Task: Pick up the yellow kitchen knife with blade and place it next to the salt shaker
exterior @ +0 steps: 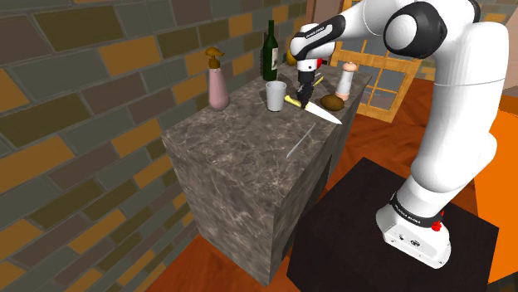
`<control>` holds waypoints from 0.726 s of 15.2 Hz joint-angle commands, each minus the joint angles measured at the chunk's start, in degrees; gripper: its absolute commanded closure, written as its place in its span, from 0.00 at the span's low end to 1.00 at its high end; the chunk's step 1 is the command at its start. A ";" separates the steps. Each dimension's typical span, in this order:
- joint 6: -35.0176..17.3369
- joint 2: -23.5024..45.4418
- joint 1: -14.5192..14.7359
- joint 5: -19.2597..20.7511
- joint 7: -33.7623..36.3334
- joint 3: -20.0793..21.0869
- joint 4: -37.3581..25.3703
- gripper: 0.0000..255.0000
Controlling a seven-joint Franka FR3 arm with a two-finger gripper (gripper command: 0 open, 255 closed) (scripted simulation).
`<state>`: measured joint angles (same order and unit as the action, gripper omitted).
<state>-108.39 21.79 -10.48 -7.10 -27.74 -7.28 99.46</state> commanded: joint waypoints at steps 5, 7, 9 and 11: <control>-0.05 0.03 -0.01 0.00 -0.01 -0.01 0.08 0.00; -0.05 0.03 -0.01 0.00 -0.01 -0.01 0.08 0.00; -0.05 0.03 -0.01 0.00 -0.01 -0.01 0.08 0.00; 3.67 -0.37 -0.20 0.21 0.16 -0.14 -3.24 0.00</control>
<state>-106.15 21.20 -10.63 -6.92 -27.69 -7.41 97.83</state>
